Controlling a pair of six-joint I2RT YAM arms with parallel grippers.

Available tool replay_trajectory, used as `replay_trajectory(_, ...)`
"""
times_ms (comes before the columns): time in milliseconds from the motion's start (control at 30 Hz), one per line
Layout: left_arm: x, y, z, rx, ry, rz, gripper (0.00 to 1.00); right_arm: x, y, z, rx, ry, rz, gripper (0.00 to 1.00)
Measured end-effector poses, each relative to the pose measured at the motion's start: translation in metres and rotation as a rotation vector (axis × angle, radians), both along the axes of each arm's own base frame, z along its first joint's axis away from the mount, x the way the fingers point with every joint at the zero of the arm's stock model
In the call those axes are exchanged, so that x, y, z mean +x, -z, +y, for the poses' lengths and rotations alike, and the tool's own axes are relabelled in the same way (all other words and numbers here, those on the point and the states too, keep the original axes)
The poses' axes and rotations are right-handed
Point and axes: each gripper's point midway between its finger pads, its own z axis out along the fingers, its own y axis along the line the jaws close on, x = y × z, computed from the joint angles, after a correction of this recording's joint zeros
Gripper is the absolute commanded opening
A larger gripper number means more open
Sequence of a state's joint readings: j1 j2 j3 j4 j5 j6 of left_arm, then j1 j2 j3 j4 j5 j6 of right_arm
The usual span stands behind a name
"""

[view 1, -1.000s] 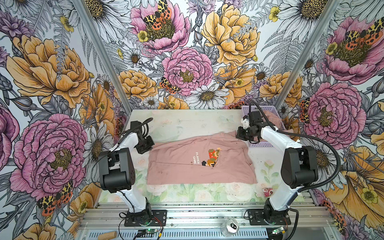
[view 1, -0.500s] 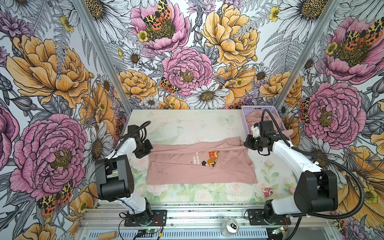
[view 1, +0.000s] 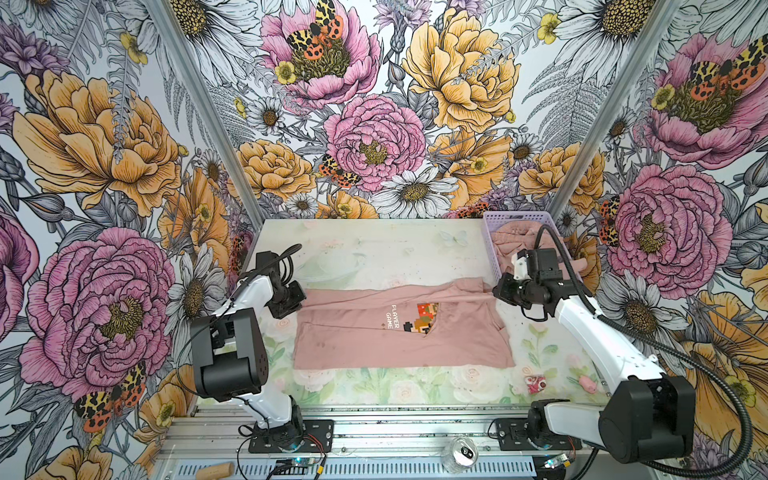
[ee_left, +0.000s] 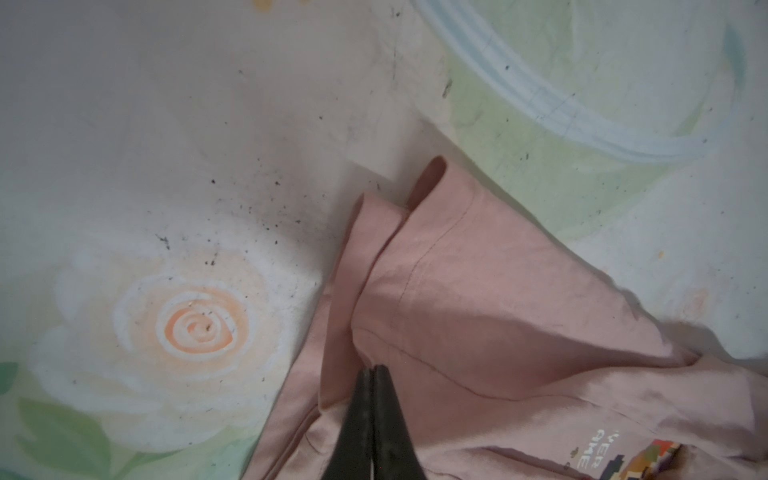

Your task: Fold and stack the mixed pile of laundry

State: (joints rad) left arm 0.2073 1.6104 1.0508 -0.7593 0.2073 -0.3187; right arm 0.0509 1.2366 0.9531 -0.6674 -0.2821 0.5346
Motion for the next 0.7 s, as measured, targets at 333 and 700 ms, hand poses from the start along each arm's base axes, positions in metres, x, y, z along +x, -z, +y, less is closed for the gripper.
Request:
replay_trajectory(333,-0.013,0.01,-0.001,0.004,-0.003,0.035,0.0,-0.033,0.048,-0.008,-0.026,0.031,0.152,0.0)
replay_trajectory(700,-0.021,0.017,0.002,0.026,-0.009,0.062,0.0,-0.046,0.056,-0.016,-0.044,0.073,0.178,0.0)
